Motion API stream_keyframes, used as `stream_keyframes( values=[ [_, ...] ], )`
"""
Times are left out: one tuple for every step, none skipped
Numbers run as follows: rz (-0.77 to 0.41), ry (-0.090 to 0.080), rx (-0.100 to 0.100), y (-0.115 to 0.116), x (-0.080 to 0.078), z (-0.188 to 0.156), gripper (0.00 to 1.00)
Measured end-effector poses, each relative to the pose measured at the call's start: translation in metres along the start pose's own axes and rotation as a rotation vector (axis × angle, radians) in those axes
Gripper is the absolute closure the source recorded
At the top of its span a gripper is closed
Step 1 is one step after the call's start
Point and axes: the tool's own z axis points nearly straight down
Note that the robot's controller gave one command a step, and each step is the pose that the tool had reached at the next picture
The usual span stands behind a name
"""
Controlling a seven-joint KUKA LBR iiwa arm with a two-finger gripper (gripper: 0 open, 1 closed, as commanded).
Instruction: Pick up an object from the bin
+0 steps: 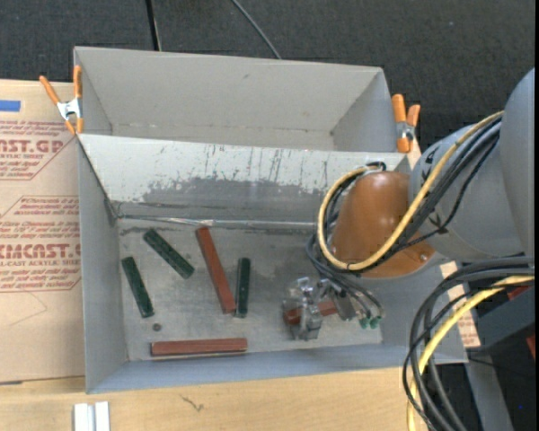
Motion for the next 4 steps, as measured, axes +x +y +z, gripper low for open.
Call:
stream_keyframes(
  values=[
    [-0.045,-0.002,0.002,0.0144,-0.0008,-0.1409,1.00],
    [-0.045,-0.001,0.002,0.0144,-0.0007,-0.1409,0.00],
    [-0.045,-0.001,0.002,0.0144,-0.0007,-0.1409,0.00],
    [-0.133,-0.002,0.002,0.0068,-0.0036,-0.1367,0.00]
  ],
)
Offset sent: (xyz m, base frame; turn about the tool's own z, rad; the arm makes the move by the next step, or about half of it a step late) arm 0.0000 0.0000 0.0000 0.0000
